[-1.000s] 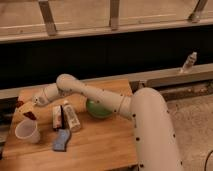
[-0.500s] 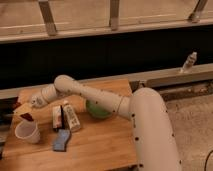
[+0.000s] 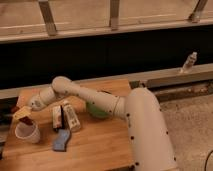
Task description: Place the pepper in the ceramic cup
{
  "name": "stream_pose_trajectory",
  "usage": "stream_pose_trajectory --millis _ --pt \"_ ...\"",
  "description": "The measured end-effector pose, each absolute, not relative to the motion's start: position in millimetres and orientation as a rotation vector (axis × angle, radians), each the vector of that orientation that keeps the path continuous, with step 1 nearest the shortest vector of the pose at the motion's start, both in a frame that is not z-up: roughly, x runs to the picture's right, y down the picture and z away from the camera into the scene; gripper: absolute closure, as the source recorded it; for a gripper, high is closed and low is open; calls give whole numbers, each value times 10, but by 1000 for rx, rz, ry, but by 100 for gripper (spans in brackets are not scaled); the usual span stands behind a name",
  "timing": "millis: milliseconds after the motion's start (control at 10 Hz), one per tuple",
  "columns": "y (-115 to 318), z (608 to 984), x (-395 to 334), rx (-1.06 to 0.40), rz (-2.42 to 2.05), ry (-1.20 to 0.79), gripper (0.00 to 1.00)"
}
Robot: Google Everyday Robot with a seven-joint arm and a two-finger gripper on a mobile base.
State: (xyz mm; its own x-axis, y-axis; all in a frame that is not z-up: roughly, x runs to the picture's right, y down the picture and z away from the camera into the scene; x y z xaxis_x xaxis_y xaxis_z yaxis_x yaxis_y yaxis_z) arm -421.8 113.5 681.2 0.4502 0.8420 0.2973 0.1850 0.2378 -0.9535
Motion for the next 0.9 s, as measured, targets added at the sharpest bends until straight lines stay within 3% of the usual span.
stream_pose_trajectory --millis 900 --pt "1148 6811 -4230 -1282 583 -1042 97"
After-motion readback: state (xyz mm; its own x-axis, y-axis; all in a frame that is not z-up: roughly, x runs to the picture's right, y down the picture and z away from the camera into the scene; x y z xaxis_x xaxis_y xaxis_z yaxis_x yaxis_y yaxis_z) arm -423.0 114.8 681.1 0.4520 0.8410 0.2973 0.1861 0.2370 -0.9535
